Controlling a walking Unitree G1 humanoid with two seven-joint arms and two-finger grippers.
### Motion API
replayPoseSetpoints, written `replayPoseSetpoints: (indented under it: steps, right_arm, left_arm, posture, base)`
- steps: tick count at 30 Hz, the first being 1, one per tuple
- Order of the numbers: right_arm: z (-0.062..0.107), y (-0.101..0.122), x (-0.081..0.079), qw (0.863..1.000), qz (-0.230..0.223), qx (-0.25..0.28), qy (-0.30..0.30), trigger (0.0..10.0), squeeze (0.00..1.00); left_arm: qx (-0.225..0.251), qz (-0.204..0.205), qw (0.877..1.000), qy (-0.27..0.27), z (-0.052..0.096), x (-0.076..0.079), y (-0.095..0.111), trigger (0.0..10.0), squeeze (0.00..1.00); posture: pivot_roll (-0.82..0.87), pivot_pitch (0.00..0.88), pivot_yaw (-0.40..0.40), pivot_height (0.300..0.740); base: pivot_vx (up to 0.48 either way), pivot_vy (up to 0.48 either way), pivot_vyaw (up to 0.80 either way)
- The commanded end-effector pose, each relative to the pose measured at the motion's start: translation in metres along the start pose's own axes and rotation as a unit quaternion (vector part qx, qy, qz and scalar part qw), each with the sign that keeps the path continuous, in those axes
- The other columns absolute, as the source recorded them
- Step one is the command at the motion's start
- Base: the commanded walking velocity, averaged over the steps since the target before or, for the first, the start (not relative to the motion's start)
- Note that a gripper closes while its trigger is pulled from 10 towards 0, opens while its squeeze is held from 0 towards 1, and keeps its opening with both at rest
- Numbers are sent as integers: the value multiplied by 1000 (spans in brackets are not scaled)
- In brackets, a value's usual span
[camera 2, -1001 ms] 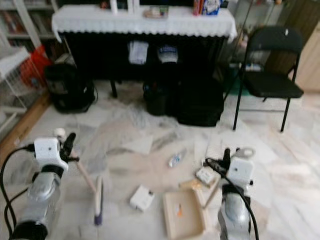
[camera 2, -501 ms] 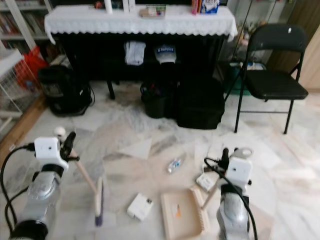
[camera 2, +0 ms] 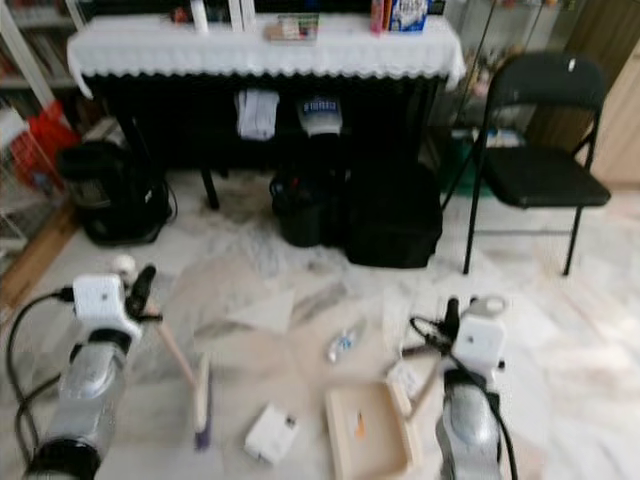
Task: Sweep floor
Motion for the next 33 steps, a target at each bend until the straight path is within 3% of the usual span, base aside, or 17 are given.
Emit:
replayPoseSetpoints:
  steps: [1, 19, 22, 28, 33]
  right_arm:
    - [-5, 13, -7, 1000, -5, 26, 9, 10000, 0]
    - [-14, 19, -12, 999, 5, 36, 18, 10000, 0]
    - [-20, 23, -21, 998, 9, 46, 30, 10000, 0]
    - [-29, 26, -22, 998, 26, 51, 14, 10000, 0]
    - [-35, 22, -24, 999, 3, 33, 11, 10000, 0]
  left_arm:
    - [18, -7, 1000, 15, -4, -11, 9, 10000, 0]
    - [18, -4, 1000, 13, -5, -8, 9, 10000, 0]
    - [20, 0, 1000, 9, -6, -5, 10, 10000, 0]
    - [21, 7, 1000, 5, -5, -4, 10, 10000, 0]
    - [21, 10, 1000, 1, -4, -3, 10, 10000, 0]
  posture:
    - [-137, 19, 0, 740]
    - [-138, 24, 2, 740]
    - [-131, 26, 5, 740]
    - [-127, 31, 8, 740]
    - [-123, 35, 10, 740]
  base:
    - [0, 0, 0]
    - [0, 0, 0]
    - [0, 0, 0]
    - [0, 0, 0]
    - [0, 0, 0]
Point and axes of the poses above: a point about 5 cm out from each wrist's last joint towards the gripper, its own z axis pointing back from the gripper into the wrist, its own y axis along the axis of the wrist's last joint, x = y × z, the point moved 5 cm from there along -z, pointing out of the wrist towards the gripper, and after that the axes turned 10 degrees about -z, right-handed, at the moved point
